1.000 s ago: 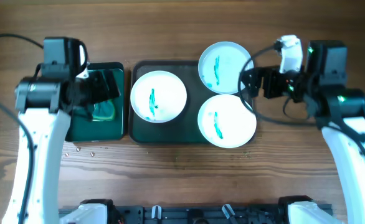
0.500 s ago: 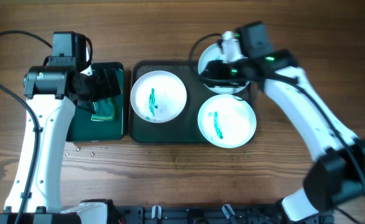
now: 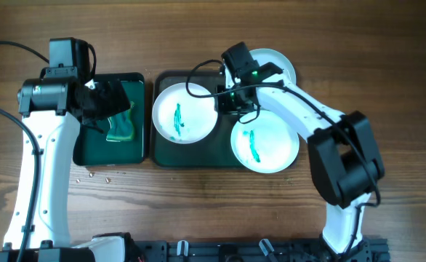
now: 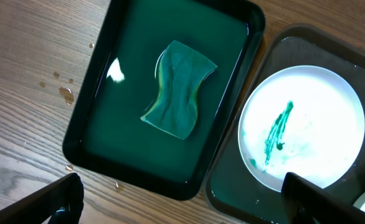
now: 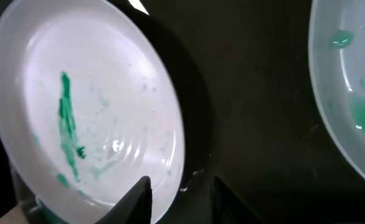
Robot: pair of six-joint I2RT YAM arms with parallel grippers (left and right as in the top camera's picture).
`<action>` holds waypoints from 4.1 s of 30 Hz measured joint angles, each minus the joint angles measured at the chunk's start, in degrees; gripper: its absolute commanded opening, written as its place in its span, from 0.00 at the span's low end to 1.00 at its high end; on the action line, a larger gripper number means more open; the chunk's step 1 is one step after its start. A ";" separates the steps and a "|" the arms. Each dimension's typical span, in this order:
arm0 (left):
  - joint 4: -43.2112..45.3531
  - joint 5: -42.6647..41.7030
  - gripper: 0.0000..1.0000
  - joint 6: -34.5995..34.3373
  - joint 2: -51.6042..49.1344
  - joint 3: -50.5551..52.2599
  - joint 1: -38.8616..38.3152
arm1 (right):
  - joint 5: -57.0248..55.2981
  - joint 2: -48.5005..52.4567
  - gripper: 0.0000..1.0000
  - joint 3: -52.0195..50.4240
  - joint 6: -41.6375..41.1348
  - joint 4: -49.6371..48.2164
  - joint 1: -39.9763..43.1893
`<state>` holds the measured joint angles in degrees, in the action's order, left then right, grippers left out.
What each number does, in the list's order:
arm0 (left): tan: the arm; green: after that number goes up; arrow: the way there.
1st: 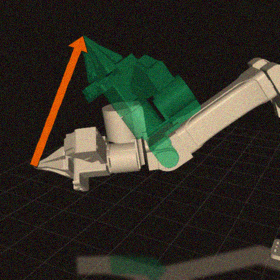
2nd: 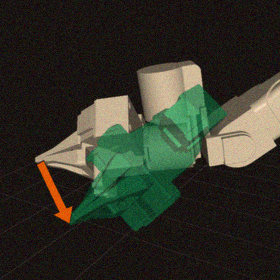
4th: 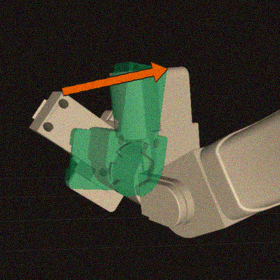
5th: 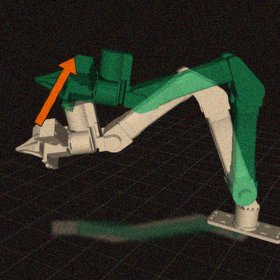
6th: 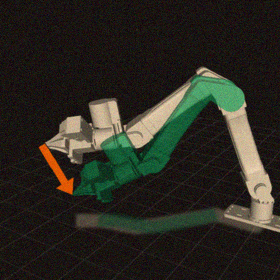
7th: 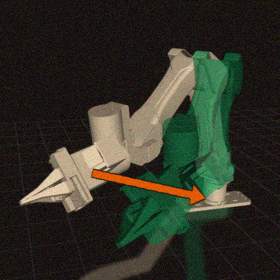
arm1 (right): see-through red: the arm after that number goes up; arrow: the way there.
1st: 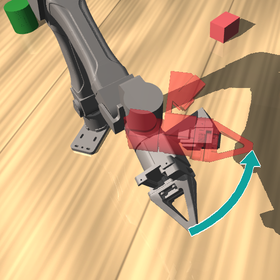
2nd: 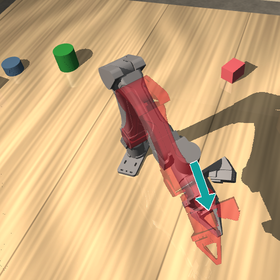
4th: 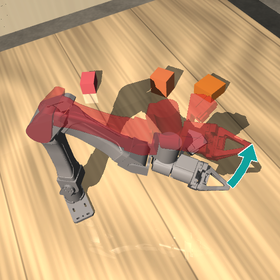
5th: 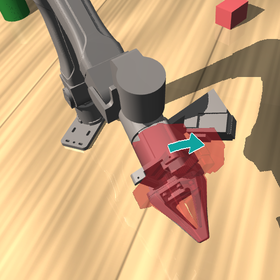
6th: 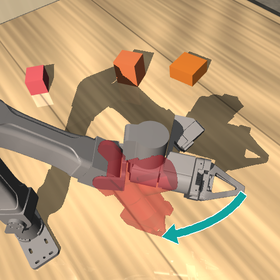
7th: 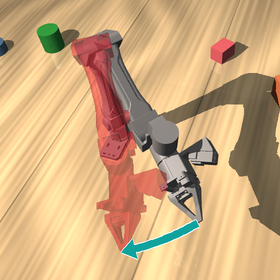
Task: Clean dirty plates on tray and stack at the side
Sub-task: 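Reach left gripper to the sponge and right gripper to the left plate, then grasp the sponge with left gripper and lift it toward the plate, then scrub the left plate with the sponge while right gripper holds it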
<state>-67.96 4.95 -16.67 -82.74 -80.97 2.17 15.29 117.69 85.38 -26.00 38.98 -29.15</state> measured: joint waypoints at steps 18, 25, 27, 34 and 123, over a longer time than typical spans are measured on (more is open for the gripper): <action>-0.63 0.17 0.82 -0.20 -6.99 0.00 0.20 | -1.51 5.01 0.04 0.00 0.72 -3.39 -1.84; 0.09 0.28 0.79 0.04 -12.04 -0.02 1.38 | -2.12 5.01 0.04 0.00 0.66 -3.45 -1.86; 1.55 -0.57 0.78 1.66 -14.21 -0.02 2.16 | -2.16 5.01 0.04 0.00 0.66 -3.45 -1.86; 5.07 -5.03 0.62 7.67 -24.87 -0.22 5.33 | -2.32 5.01 0.04 0.00 0.66 -3.48 -1.86; 5.27 -12.44 0.04 -12.31 -37.73 -6.14 -19.65 | 1.42 5.11 0.04 0.02 -2.67 -0.37 0.04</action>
<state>-62.70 -7.49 -28.97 -120.46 -87.11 -17.47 16.71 122.80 85.41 -28.67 38.61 -29.10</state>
